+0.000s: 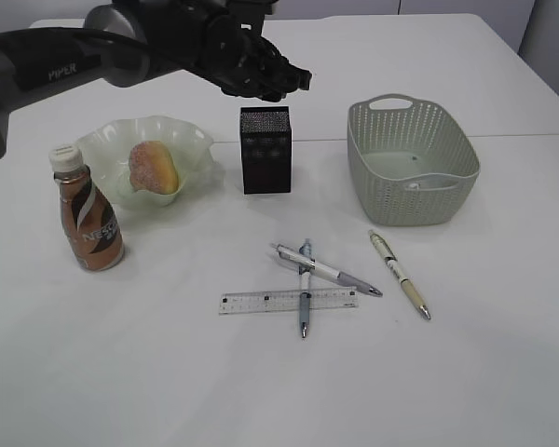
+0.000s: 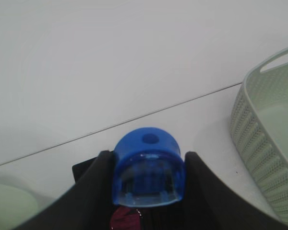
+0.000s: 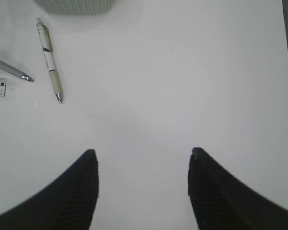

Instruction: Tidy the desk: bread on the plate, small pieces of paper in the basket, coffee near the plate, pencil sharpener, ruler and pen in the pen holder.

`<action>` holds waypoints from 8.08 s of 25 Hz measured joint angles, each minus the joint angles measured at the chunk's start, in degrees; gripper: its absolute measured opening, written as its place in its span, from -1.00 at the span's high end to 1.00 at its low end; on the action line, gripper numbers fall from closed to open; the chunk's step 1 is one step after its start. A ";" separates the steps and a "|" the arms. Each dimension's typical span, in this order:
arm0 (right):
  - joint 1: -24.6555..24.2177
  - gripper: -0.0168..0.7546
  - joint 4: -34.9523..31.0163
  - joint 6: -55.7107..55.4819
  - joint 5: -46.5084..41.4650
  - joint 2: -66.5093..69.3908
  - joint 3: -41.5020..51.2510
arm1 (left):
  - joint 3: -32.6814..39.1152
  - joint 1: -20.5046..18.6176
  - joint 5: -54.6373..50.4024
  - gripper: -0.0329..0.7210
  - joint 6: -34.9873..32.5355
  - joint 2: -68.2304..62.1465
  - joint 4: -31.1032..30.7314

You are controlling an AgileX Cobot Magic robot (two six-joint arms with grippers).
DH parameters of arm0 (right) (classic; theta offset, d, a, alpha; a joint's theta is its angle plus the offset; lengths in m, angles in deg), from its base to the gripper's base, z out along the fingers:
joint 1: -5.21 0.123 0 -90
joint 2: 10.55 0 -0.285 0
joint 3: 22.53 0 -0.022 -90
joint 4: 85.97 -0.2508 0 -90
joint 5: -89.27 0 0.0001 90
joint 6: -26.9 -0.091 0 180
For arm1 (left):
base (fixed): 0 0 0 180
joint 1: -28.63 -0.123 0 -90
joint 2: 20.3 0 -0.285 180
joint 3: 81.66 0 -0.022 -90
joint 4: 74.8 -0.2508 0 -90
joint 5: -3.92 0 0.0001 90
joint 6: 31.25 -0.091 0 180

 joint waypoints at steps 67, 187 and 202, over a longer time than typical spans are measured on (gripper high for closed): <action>0.09 -0.25 0.68 0.00 -0.09 0.00 0.00 | 0.00 0.00 -3.10 -0.07 0.00 1.29 -2.33; 0.09 -0.25 0.57 0.00 1.77 0.00 0.00 | 21.23 8.37 -28.75 -0.19 -74.56 4.03 28.07; 0.09 -0.25 0.57 0.00 1.81 0.00 0.00 | 21.23 8.37 -28.75 -0.20 -74.56 3.46 27.94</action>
